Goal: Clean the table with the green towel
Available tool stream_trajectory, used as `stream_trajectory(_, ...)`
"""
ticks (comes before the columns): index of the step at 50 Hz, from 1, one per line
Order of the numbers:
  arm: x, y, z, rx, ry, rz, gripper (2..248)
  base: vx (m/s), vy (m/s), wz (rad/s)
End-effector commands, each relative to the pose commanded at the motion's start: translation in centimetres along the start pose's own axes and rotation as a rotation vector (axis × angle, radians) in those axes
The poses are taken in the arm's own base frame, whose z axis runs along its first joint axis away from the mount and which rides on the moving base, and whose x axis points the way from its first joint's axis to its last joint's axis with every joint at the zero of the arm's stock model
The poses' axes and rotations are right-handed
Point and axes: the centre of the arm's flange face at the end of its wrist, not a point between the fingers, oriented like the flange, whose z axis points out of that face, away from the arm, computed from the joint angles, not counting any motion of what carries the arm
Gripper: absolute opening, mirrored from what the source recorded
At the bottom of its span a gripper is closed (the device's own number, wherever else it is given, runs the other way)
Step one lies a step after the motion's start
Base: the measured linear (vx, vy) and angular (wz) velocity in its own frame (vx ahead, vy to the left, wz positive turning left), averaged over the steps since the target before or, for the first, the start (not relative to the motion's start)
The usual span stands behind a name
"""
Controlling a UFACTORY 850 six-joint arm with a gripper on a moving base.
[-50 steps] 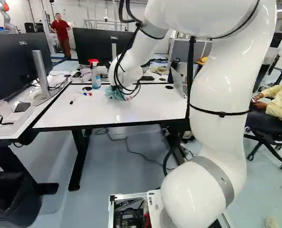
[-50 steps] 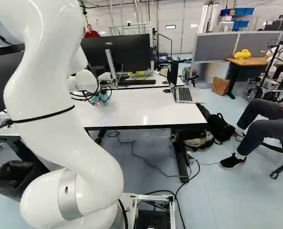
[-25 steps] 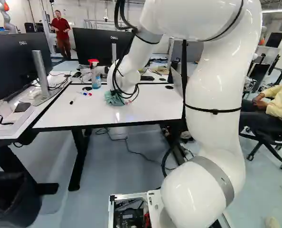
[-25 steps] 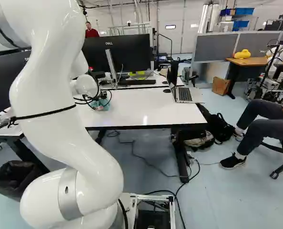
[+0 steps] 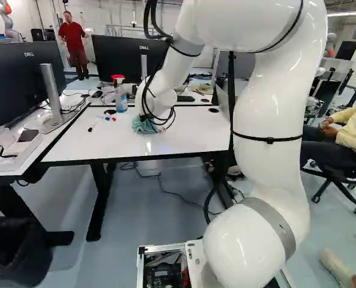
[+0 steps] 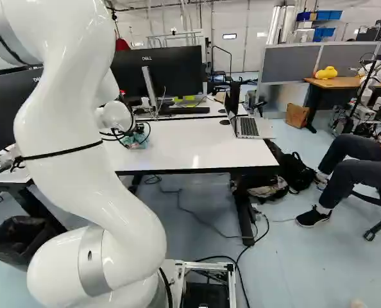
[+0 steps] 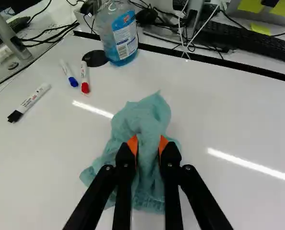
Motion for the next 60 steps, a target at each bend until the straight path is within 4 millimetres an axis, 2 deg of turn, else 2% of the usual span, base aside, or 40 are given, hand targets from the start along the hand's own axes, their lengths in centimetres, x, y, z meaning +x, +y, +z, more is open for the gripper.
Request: stream_trajectory(60, -0.62, 0.00, 0.16, 0.000, -0.058, 0.000, 65, 0.000, 0.000, 0.000)
